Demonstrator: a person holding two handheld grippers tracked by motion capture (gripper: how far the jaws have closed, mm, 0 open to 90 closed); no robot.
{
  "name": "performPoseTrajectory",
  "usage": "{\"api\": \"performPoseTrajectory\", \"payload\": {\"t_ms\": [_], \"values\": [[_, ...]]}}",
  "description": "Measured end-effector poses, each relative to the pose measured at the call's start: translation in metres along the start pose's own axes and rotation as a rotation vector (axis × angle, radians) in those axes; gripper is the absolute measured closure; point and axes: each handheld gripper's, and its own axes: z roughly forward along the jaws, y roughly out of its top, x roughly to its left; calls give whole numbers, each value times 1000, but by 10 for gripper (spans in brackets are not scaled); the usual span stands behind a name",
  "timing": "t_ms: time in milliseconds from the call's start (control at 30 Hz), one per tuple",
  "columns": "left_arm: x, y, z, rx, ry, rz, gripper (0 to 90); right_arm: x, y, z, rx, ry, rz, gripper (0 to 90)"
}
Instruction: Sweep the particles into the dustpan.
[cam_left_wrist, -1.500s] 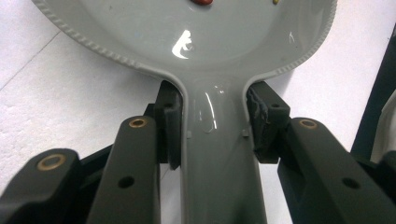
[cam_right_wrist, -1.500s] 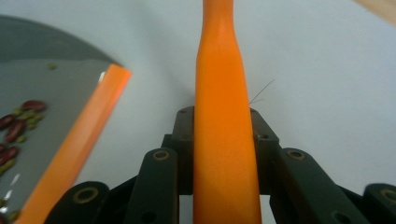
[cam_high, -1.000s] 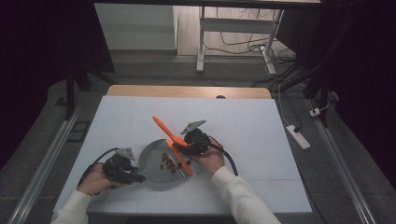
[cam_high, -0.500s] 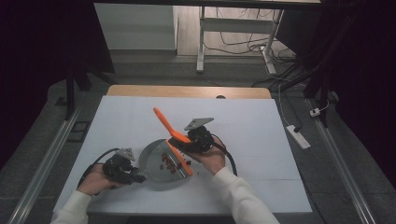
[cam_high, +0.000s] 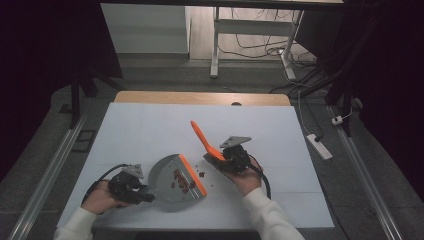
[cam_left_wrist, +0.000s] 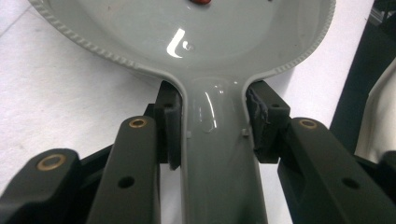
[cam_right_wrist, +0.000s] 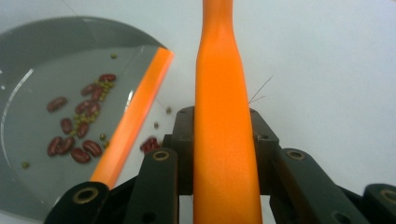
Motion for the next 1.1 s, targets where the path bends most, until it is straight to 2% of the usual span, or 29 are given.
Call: {"api": "performPoseTrajectory", "payload": {"t_ms": [100, 267, 367, 467, 767, 900, 933, 967, 1033, 1067, 1100], "values": [[-2, 1, 0, 4, -4, 7, 619, 0, -5, -2, 10, -7, 18, 697], [-4, 2, 1, 12, -8, 19, 619, 2, -12, 3, 28, -56, 44, 697], [-5, 3, 1, 11, -6, 17, 619, 6, -11, 11, 25, -50, 45, 697], [-6, 4, 2, 11, -6, 19, 619, 16, -8, 16, 23, -41, 22, 697], [-8, 6, 6, 16, -4, 19, 618, 37, -5, 22, 16, -18, 3, 695], [-8, 6, 7, 15, -4, 18, 619, 41, -5, 23, 8, 11, 17, 695], [-8, 6, 7, 16, -5, 18, 619, 43, -5, 24, 2, 42, 32, 696], [-8, 6, 6, 17, -5, 20, 619, 43, -5, 24, 2, 42, 32, 696], [-8, 6, 7, 16, -6, 19, 618, 51, -1, 25, -23, 93, 38, 697], [-8, 6, 7, 15, -6, 19, 619, 53, 1, 25, -30, 133, 54, 697], [-8, 6, 7, 15, -6, 19, 618, 53, 1, 25, -30, 133, 54, 697]]}}
